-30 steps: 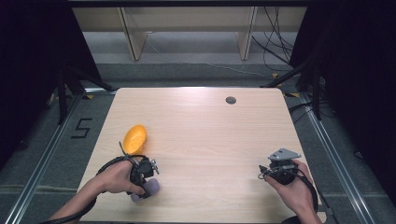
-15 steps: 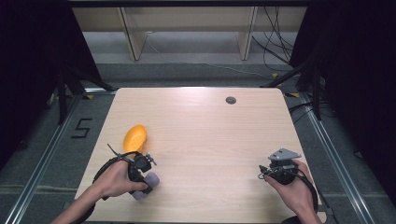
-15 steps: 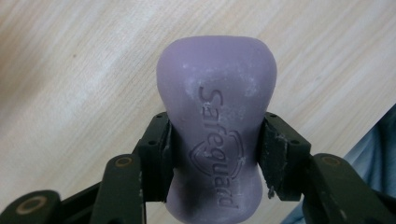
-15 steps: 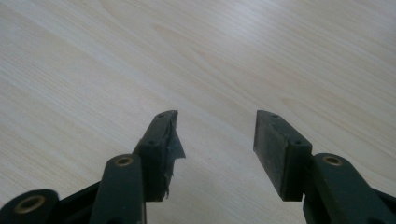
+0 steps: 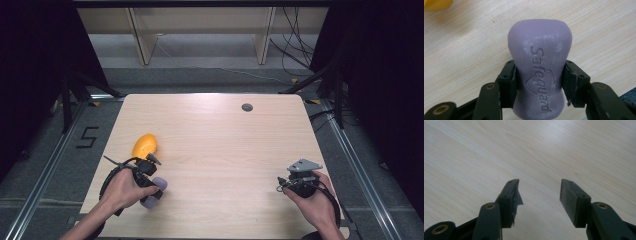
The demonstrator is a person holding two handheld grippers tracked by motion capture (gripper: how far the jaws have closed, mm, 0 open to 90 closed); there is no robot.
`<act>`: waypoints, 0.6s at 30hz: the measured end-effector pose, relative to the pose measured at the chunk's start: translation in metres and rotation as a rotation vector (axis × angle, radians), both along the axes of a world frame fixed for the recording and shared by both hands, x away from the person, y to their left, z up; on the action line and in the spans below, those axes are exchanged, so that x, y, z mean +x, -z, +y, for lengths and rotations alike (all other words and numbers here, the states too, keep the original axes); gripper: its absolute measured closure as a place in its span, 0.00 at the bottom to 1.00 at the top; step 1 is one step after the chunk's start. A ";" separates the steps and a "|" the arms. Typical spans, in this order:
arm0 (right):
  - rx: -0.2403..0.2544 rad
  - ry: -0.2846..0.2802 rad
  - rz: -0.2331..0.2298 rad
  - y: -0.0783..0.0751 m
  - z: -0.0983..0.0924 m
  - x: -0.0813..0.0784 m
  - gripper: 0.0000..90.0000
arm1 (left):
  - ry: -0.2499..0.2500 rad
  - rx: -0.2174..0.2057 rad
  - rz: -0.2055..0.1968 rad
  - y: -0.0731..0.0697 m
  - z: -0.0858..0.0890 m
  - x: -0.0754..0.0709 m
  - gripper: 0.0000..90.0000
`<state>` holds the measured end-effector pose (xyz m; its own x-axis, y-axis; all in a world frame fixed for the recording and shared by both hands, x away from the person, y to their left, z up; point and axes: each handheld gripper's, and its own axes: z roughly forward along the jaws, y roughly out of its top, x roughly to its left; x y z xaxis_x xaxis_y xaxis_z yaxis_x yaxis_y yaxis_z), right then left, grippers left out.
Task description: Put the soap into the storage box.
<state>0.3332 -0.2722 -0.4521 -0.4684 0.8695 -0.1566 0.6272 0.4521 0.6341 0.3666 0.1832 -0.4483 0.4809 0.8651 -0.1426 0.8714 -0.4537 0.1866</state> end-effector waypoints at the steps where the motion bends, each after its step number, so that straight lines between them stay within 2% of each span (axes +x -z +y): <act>1: -0.001 -0.002 -0.002 0.000 0.000 0.000 0.55 | -0.008 0.006 -0.004 0.000 0.000 0.000 0.55; 3: 0.002 -0.001 -0.007 0.000 0.000 0.000 0.55 | -0.048 0.001 -0.019 0.001 -0.002 -0.001 0.55; 4: 0.000 -0.001 -0.003 0.000 0.000 0.000 0.55 | -0.064 0.003 -0.013 0.000 -0.003 -0.001 0.55; 5: -0.017 -0.019 -0.019 0.001 -0.002 0.001 0.55 | -0.072 0.006 -0.007 -0.001 -0.003 0.000 0.55; 7: -0.015 -0.018 -0.017 0.000 -0.002 0.001 0.55 | -0.081 0.008 -0.019 -0.002 -0.004 -0.001 0.55; 12: -0.014 -0.019 -0.021 0.001 -0.002 0.001 0.55 | -0.093 0.007 -0.017 -0.004 -0.005 -0.001 0.55; 14: 0.000 -0.002 -0.003 0.000 0.000 0.000 0.55 | -0.098 0.011 -0.023 -0.005 -0.005 -0.001 0.55; 17: -0.013 -0.019 -0.018 0.000 -0.001 0.001 0.55 | -0.092 0.016 -0.031 -0.005 -0.003 0.000 0.55; 18: -0.011 -0.017 -0.017 0.000 -0.001 0.001 0.55 | -0.106 0.014 -0.026 -0.006 -0.004 0.000 0.55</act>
